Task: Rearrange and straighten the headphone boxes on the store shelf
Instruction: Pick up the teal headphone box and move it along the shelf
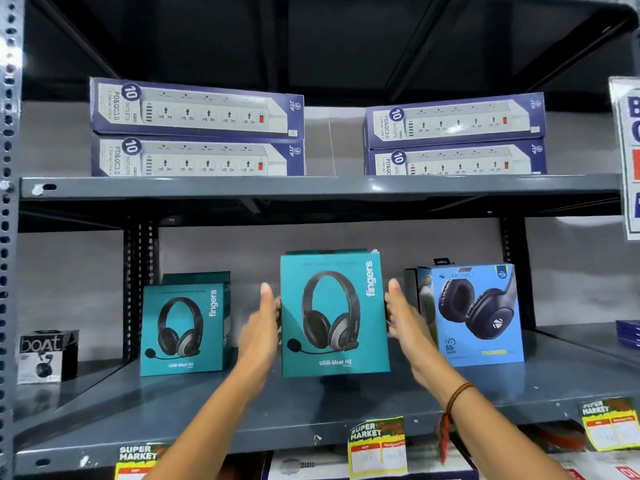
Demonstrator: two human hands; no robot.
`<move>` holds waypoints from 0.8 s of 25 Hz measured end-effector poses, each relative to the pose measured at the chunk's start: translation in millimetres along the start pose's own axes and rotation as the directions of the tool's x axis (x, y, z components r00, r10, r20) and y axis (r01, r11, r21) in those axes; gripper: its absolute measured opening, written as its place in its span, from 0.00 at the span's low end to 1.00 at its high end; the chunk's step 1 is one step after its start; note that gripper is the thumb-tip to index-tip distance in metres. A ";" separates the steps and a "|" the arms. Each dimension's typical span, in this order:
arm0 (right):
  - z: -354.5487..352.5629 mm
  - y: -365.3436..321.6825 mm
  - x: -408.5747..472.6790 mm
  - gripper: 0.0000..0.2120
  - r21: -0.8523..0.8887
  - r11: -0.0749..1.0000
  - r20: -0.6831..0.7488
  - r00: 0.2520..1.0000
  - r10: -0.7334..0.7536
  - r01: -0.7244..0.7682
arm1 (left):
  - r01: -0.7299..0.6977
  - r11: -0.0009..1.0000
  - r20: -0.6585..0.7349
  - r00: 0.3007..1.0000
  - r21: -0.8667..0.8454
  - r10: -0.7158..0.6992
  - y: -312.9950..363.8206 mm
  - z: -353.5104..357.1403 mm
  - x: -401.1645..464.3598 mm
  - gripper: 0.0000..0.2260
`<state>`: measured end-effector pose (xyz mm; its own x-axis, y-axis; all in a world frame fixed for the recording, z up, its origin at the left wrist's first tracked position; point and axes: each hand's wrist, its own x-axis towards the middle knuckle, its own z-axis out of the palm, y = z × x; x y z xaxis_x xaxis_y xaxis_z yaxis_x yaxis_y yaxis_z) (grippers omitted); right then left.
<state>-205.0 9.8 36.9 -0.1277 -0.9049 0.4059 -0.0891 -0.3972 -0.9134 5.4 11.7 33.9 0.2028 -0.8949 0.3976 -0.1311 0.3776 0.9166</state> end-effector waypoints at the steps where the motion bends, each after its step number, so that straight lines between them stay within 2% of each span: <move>1: -7.2 -11.8 -0.5 0.23 -0.008 0.999 0.001 0.999 -0.044 0.044 | -0.025 0.998 -0.043 0.999 0.050 0.027 13.0 -4.0 1.2 0.31; 4: -29.4 -46.2 -8.7 0.32 0.015 0.991 -0.005 0.991 -0.134 0.134 | -0.121 0.983 -0.168 0.975 0.139 0.144 59.5 -16.1 -15.5 0.32; 6: -42.6 -63.0 -16.1 0.32 0.041 0.983 0.002 0.984 -0.181 0.181 | -0.208 0.969 -0.187 0.955 0.136 0.231 81.5 -19.1 -31.6 0.29; 8: -49.1 -74.2 -21.7 0.31 0.076 0.976 0.015 0.979 -0.205 0.203 | -0.237 0.963 -0.182 0.949 0.127 0.257 90.4 -18.3 -43.3 0.27; 11: -41.7 -74.3 -23.1 0.29 0.064 0.974 0.028 0.975 -0.221 0.219 | -0.228 0.967 -0.219 0.943 0.117 0.249 83.1 -19.5 -45.0 0.26; 14: -14.8 -58.9 -20.7 0.30 0.098 0.972 0.107 0.968 -0.225 0.215 | -0.213 0.973 -0.252 0.940 0.086 0.229 57.7 -35.9 -38.1 0.24; 17: 32.9 -42.1 -18.0 0.21 0.180 0.963 0.223 0.945 -0.240 0.202 | -0.186 0.982 -0.264 0.946 0.030 0.188 31.2 -63.6 -26.6 0.18; 20: 94.7 -23.1 -5.8 0.33 0.205 0.964 0.363 0.902 -0.235 0.168 | -0.189 0.980 -0.281 0.945 -0.057 0.166 10.1 -102.3 -10.4 0.13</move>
<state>-108.7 9.8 52.8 0.2643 -0.7783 0.5696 0.0956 -0.5665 -0.8185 101.2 49.1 43.2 0.4426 -0.7166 0.5391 -0.1119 0.5524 0.8261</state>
